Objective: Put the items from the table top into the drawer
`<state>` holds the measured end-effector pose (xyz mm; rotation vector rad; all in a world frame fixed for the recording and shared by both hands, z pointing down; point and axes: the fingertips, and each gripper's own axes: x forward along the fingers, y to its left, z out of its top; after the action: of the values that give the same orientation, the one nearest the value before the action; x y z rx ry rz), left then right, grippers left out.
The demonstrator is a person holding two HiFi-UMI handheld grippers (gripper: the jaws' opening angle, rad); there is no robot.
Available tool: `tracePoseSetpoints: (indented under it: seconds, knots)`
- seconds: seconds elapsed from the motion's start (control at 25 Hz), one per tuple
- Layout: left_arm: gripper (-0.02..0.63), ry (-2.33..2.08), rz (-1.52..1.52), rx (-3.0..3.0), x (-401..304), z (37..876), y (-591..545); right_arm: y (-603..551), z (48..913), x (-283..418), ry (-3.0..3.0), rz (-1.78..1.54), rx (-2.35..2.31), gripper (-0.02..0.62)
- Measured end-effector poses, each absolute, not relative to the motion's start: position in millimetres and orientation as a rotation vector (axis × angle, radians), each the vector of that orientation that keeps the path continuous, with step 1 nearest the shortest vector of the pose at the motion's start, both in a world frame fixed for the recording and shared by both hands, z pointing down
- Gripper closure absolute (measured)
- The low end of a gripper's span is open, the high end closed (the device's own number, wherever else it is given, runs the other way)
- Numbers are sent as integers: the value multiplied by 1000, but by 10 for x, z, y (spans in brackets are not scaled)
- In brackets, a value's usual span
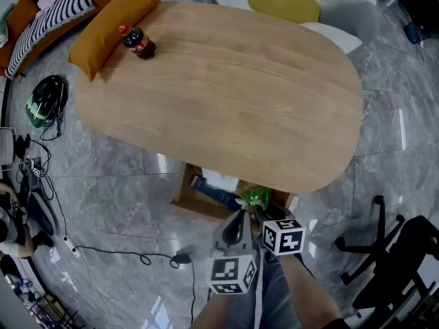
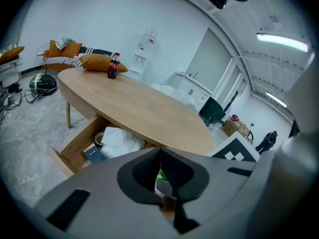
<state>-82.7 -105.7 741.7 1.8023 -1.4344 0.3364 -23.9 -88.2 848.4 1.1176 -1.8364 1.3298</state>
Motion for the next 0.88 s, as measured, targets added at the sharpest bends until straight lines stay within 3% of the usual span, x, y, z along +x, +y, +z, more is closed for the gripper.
tracePoseSetpoints:
  seconds: [0.08, 0.2, 0.32, 0.88]
  knots:
    - [595, -1439, 339, 1804, -830, 7413, -1072, -882, 8473, -243, -1842, 1324, 1117, 437]
    - [595, -1446, 342, 1805, -835, 7406, -1100, -905, 8432, -231, -1857, 1314, 1130, 340]
    - [595, -1446, 347, 1808, -823, 7399, -1115, -931, 8362, -209, -1878, 1305, 1142, 296]
    - [595, -1458, 359, 1882, -786, 7026, -1147, -1060, 7623, -271, -2074, 1234, 1124, 272]
